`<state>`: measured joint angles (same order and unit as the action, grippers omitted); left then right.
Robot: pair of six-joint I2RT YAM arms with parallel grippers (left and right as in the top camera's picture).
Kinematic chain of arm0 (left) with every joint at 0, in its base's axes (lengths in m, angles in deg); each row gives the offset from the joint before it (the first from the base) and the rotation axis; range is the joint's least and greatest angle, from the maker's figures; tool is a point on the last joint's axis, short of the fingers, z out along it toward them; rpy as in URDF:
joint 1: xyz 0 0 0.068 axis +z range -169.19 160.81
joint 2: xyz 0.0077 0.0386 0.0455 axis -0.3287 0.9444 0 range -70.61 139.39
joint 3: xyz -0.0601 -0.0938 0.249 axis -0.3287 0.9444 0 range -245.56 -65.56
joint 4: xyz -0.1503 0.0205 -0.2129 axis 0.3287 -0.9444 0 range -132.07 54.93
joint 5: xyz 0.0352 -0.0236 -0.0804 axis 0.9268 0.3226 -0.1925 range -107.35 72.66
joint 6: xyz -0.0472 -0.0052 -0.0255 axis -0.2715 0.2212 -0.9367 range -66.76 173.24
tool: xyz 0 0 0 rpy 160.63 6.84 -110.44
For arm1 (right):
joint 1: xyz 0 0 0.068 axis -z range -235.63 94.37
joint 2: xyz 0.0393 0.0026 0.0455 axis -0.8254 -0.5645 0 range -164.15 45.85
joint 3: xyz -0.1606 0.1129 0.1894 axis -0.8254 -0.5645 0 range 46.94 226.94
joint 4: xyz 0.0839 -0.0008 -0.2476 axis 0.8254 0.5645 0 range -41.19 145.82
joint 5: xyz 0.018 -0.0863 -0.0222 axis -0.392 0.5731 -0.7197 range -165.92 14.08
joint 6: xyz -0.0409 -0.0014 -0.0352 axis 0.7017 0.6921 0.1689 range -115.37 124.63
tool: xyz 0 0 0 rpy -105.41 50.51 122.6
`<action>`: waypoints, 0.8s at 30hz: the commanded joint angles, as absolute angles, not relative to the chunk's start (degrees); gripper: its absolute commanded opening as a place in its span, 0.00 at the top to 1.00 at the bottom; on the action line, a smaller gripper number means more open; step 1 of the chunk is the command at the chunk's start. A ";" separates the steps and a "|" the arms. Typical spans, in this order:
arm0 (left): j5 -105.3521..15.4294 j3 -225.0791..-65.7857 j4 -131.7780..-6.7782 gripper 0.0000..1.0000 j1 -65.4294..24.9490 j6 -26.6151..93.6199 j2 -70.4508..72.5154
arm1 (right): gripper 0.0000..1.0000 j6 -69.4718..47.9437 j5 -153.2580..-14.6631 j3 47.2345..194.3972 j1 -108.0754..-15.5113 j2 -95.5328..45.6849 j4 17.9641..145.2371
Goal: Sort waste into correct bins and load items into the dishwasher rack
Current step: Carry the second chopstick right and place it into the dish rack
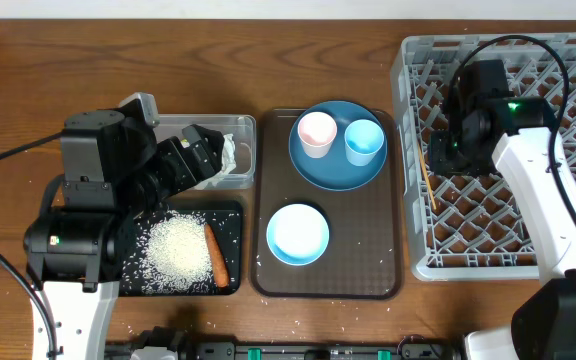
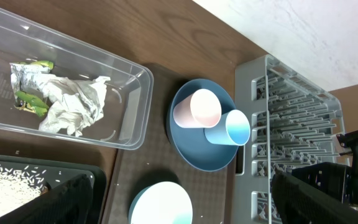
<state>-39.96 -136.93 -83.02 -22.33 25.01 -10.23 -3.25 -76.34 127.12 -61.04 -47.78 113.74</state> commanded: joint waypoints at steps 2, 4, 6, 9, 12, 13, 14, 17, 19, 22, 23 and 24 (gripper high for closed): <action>-40.70 -138.00 -82.95 0.06 -22.11 25.80 -10.39 | 0.69 -3.00 -76.41 126.75 -60.91 -46.68 113.72; -40.70 -138.00 -82.95 0.06 -22.11 25.78 -10.39 | 0.69 -3.03 -77.35 126.75 -60.91 -46.68 113.74; -40.70 -138.00 -82.95 0.06 -22.11 25.78 -10.39 | 0.69 -3.00 -79.95 126.75 -60.91 -46.68 113.78; -40.70 -138.00 -82.95 0.06 -22.11 25.78 -10.39 | 0.69 -3.00 -85.63 126.75 -60.91 -46.68 113.78; -40.70 -138.00 -82.95 0.06 -22.11 25.80 -10.39 | 0.69 -3.00 -93.83 126.75 -60.95 -46.68 113.76; -40.70 -138.00 -82.95 0.06 -22.09 25.80 -10.39 | 0.69 -2.98 -96.52 126.75 -60.95 -46.68 113.76; -40.70 -138.00 -82.95 0.06 -22.09 25.78 -10.39 | 0.69 -3.00 -99.29 126.75 -60.95 -46.68 113.74; -40.70 -138.00 -82.95 0.06 -22.11 25.78 -10.39 | 0.71 -3.00 -104.67 126.75 -61.39 -46.68 113.76; -40.70 -138.00 -82.95 0.06 -22.11 25.78 -10.39 | 0.72 -3.00 -104.82 126.75 -62.22 -46.68 113.74; -40.70 -138.00 -82.95 0.06 -22.11 25.80 -10.39 | 0.72 -3.00 -104.80 126.75 -64.12 -46.68 113.61; -40.70 -138.00 -82.95 0.06 -22.11 25.80 -10.39 | 0.72 -3.00 -104.80 126.75 -64.84 -46.68 113.48; -40.70 -138.00 -82.95 0.06 -22.09 25.78 -10.39 | 0.73 -3.00 -104.80 126.75 -65.74 -46.68 113.24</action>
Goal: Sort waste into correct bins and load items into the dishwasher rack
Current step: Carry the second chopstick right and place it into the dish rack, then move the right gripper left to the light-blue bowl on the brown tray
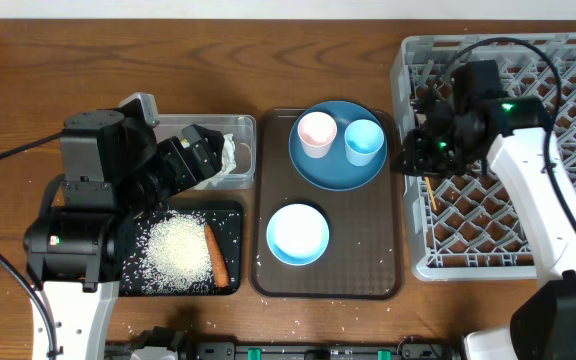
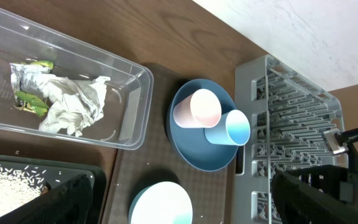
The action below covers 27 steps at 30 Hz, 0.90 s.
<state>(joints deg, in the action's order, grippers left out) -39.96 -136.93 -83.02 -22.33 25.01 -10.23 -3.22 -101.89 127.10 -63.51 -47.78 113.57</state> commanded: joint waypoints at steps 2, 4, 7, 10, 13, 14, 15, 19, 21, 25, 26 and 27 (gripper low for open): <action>-40.70 -138.00 -82.95 0.06 -22.11 25.78 -10.39 | 0.73 -3.00 -104.69 126.75 -67.73 -46.68 112.54; -40.70 -138.00 -82.97 0.06 -22.11 25.78 -10.39 | 0.73 -3.00 -104.39 126.75 -70.20 -46.68 111.62; -40.70 -138.00 -82.95 0.06 -22.11 25.80 -10.39 | 0.73 -3.46 -104.36 126.75 -73.59 -46.68 110.48; -40.70 -138.00 -82.95 0.06 -22.11 25.80 -10.39 | 0.73 -5.52 -103.14 126.75 -77.83 -46.68 109.22; -40.70 -138.00 -82.95 0.06 -22.11 25.78 -10.39 | 0.73 -8.75 -99.56 126.75 -82.39 -46.68 108.45; -40.70 -138.00 -82.95 0.06 -22.11 25.80 -10.39 | 0.73 -9.98 -97.96 126.75 -84.32 -46.68 108.23; -40.70 -138.00 -82.95 0.06 -22.11 25.80 -10.39 | 0.73 -10.83 -96.82 126.75 -85.83 -46.68 108.06; -40.70 -138.00 -82.95 0.06 -22.11 25.80 -10.39 | 0.73 -13.93 -93.17 126.73 -92.32 -46.75 106.68; -40.70 -138.00 -82.95 0.06 -22.11 25.78 -10.39 | 0.73 -15.81 -91.03 126.73 -95.79 -46.81 105.63; -40.70 -138.00 -82.95 0.06 -22.11 25.78 -10.39 | 0.72 -19.64 -85.00 126.73 -102.09 -47.19 104.54; -40.70 -138.00 -82.95 0.06 -22.11 25.78 -10.39 | 0.72 -20.73 -83.03 126.73 -103.62 -47.40 104.36; -40.70 -138.00 -82.95 0.06 -22.11 25.80 -10.39 | 0.72 -21.56 -81.48 126.73 -104.88 -47.49 104.21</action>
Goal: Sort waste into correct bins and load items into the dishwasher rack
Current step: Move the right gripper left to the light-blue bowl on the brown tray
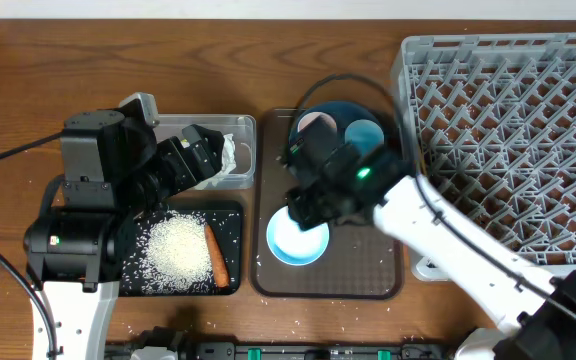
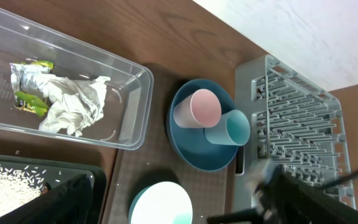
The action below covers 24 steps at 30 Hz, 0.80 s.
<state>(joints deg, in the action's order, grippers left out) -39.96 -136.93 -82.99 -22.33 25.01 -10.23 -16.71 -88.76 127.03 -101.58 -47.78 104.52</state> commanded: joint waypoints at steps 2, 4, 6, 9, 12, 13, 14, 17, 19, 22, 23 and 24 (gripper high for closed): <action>-40.70 -138.00 -82.95 0.06 -22.11 25.78 -10.39 | 0.72 -22.85 -78.46 126.73 -107.40 -47.93 103.75; -40.70 -138.00 -82.95 0.06 -22.11 25.78 -10.39 | 0.71 -24.53 -75.60 126.73 -109.52 -48.41 103.47; -39.85 -138.00 -81.97 0.06 -22.09 25.78 -10.39 | 0.72 -25.76 -74.00 126.73 -111.14 -49.00 103.38; -33.53 -138.02 -79.93 0.06 -22.04 25.80 -10.58 | 0.71 -26.65 -73.57 126.73 -112.86 -50.42 103.40; -26.12 -138.02 -79.91 0.06 -21.58 25.80 -11.28 | 0.71 -26.63 -73.55 126.73 -114.15 -52.50 103.40; -23.87 -138.02 -79.93 0.06 -21.30 25.78 -11.48 | 0.71 -26.63 -73.55 126.73 -114.46 -53.24 103.40; -22.03 -138.02 -79.93 0.06 -20.95 25.78 -11.74 | 0.71 -26.61 -73.55 126.73 -114.68 -54.03 103.40; -17.47 -138.02 -79.98 0.06 -19.81 25.80 -12.46 | 0.71 -26.61 -73.57 126.73 -115.14 -56.71 103.38; -16.13 -138.02 -80.20 0.06 -19.33 25.80 -12.60 | 0.72 -26.61 -73.57 126.73 -115.27 -58.35 103.38; -16.20 -138.02 -81.18 0.06 -19.09 25.78 -12.51 | 0.72 -26.61 -74.03 126.73 -115.33 -60.80 103.40; -16.20 -138.00 -81.68 0.06 -19.09 25.80 -12.38 | 0.72 -26.61 -74.31 126.73 -115.33 -61.59 103.40; -16.18 -138.00 -82.21 0.06 -19.09 25.80 -12.27 | 0.72 -26.61 -74.62 126.73 -115.33 -62.31 103.40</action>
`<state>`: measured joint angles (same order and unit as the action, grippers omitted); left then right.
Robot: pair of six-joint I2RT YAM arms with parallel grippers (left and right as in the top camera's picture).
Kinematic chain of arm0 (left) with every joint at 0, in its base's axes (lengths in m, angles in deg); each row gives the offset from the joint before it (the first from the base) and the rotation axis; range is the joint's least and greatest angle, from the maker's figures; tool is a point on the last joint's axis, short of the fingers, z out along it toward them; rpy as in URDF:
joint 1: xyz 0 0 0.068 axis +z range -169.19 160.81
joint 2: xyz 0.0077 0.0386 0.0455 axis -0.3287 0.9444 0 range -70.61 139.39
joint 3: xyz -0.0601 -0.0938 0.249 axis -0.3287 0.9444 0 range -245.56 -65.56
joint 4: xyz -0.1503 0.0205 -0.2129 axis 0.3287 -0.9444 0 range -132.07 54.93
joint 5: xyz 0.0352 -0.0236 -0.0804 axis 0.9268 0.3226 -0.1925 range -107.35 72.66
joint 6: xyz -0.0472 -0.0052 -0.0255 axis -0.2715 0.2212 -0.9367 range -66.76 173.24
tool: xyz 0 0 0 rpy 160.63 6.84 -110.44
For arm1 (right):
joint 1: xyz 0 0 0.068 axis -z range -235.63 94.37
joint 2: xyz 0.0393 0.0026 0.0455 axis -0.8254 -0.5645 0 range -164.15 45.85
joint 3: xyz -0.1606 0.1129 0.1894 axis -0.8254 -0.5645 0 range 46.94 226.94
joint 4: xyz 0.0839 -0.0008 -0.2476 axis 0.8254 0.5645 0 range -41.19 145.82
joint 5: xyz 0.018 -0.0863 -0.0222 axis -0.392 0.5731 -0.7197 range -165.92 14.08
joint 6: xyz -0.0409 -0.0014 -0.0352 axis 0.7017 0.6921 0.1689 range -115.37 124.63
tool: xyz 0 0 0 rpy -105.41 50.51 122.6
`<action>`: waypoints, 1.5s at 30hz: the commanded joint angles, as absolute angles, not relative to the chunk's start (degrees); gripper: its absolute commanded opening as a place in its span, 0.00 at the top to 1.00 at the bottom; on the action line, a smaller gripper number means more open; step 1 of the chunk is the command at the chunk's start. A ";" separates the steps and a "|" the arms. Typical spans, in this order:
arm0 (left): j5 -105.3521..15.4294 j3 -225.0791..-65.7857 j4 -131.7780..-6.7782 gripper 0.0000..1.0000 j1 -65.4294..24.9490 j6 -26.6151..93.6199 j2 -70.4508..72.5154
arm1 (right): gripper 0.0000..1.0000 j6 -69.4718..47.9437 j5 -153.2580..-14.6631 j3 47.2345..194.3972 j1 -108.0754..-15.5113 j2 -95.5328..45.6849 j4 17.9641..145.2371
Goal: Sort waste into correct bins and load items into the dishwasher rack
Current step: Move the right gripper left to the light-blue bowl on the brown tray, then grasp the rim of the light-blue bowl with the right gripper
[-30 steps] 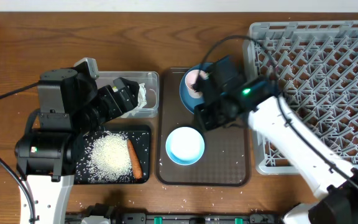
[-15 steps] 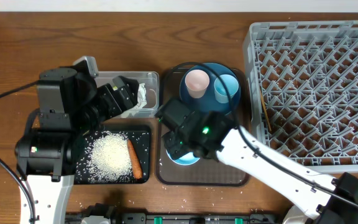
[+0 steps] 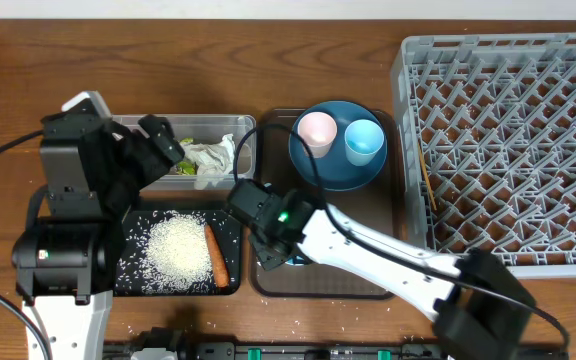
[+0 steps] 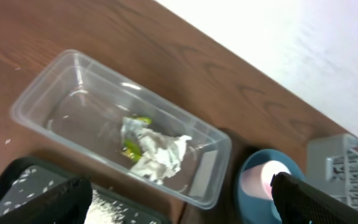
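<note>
A crumpled wrapper (image 3: 208, 155) (image 4: 157, 152) lies in the clear bin (image 3: 246, 125). Rice (image 3: 178, 248) and a carrot (image 3: 217, 255) lie in the black tray (image 3: 128, 290). A pink cup (image 3: 316, 130) and a blue cup (image 3: 364, 138) stand on the blue plate (image 3: 333, 172). My left gripper (image 4: 179, 205) hangs open above the clear bin's near side, nothing between its fingers (image 4: 48, 202). My right gripper (image 3: 273, 250) reaches over the left end of the brown tray (image 3: 368, 280), covering the bowl; its jaws are hidden.
The grey dishwasher rack (image 3: 508, 140) fills the right side, with a thin chopstick (image 3: 427, 185) lying by its left wall. The right arm stretches diagonally from the bottom right across the brown tray. Grains of rice are scattered on the wooden table.
My right gripper has gone from over the bowl to the tray's left end beside the carrot. My left arm has shifted left and back, so its view now takes in the whole clear bin.
My right gripper was over the rack's left part near the chopstick, then at the rack's left wall, then over the bowl, and now at the brown tray's left end. My left gripper stayed open and still by the clear bin until it drew back just now.
</note>
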<state>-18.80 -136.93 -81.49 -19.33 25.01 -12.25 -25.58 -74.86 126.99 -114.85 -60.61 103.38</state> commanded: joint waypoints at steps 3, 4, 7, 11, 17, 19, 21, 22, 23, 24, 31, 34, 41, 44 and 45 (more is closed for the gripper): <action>-16.18 -138.00 -83.15 0.06 -19.09 25.80 -11.83 | 0.72 -26.61 -74.97 126.73 -115.33 -63.99 103.42; -16.20 -138.00 -83.39 0.06 -19.09 25.80 -11.63 | 0.72 -26.61 -75.14 126.73 -115.35 -64.28 103.38; -16.18 -138.00 -83.69 0.06 -19.09 25.80 -11.15 | 0.73 -26.61 -76.30 126.73 -115.33 -64.78 102.97; -16.18 -138.00 -84.20 0.06 -19.09 25.80 -10.58 | 0.73 -26.59 -78.57 126.73 -115.46 -64.78 102.14; -16.20 -138.00 -84.30 0.06 -19.09 25.80 -10.28 | 0.73 -26.11 -78.49 126.82 -115.16 -64.61 102.14; -16.20 -138.00 -84.30 0.06 -19.09 25.80 -10.28 | 0.72 -25.93 -78.53 127.14 -114.63 -64.32 102.24; -16.20 -138.00 -84.30 0.06 -19.09 25.80 -10.28 | 0.72 -25.91 -78.57 128.00 -114.26 -63.99 102.77; -16.20 -138.00 -84.30 0.06 -19.09 25.78 -10.28 | 0.72 -25.91 -78.55 128.56 -114.13 -63.80 103.12; -16.22 -138.00 -84.30 0.06 -19.09 25.78 -10.28 | 0.72 -25.76 -78.55 129.11 -114.09 -63.58 103.51; -16.22 -138.00 -84.30 0.06 -19.09 25.80 -10.28 | 0.72 -25.23 -78.59 129.74 -114.09 -63.40 103.75; -16.20 -138.00 -84.30 0.06 -19.09 25.78 -10.28 | 0.71 -24.47 -82.81 131.17 -114.26 -62.68 103.62; -16.20 -138.00 -84.30 0.06 -19.09 25.78 -10.28 | 0.71 -24.47 -82.59 131.14 -114.63 -62.70 103.71; -16.20 -138.00 -84.28 0.06 -19.09 25.78 -10.28 | 0.72 -24.47 -80.34 130.57 -116.34 -63.23 102.79; -16.22 -138.00 -84.28 0.06 -19.09 25.78 -10.28 | 0.73 -24.47 -78.53 129.88 -116.84 -63.23 102.20; -16.20 -138.00 -84.30 0.06 -19.09 25.78 -10.28 | 0.73 -24.49 -78.18 129.61 -116.91 -63.23 102.05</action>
